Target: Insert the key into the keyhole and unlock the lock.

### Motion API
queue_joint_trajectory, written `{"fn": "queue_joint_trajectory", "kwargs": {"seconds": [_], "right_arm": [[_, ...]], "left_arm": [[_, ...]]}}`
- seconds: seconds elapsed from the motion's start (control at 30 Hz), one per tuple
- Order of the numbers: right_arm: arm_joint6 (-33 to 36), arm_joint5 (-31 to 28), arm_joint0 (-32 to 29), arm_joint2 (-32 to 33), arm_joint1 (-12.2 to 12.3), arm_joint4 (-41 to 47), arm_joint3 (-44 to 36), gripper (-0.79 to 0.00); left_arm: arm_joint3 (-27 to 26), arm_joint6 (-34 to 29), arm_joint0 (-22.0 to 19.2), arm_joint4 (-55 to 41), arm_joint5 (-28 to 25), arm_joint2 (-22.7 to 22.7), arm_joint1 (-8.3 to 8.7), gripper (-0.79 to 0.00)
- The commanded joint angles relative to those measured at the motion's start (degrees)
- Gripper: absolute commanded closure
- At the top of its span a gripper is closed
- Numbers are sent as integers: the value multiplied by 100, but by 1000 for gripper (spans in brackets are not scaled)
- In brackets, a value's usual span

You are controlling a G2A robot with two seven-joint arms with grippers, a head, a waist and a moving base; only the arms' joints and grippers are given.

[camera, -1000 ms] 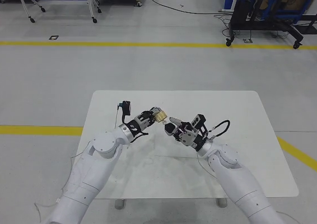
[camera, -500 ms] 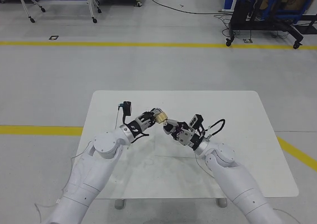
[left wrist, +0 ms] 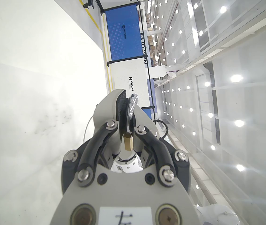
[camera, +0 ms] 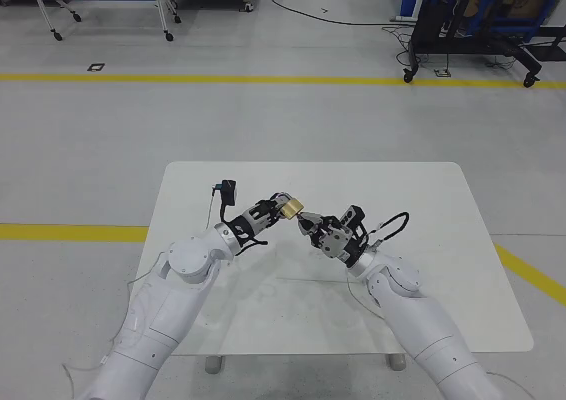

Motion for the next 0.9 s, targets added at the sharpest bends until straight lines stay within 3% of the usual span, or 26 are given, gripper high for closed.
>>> {"fn": "queue_joint_trajectory", "kwargs": {"seconds": [0.0,0.33,0.6,0.63,0.67,0.73,0.87], "right_arm": [[216,205,10,39,-3,288,53,0],[1249,1683,200,152,1,1348,482,0],[1303,1666,321,136,-5,1253,630,0],[1272,1601,322,139,-2,1187,623,-262],[1237,1554,314,142,-1,1155,612,-332],[1175,1456,292,167,0,1126,585,-548],[944,871,186,288,45,631,361,-686]], "left_arm": [[-26,-38,18,32,-118,3,3,0],[-211,4,199,285,-956,-91,39,0],[-214,-29,219,293,-1056,-117,48,0],[-213,-26,216,293,-1046,-117,47,0],[-207,-28,213,283,-1024,-117,47,0],[-178,2,205,254,-935,-125,45,0],[-77,-24,119,173,-567,-119,38,0]]}}
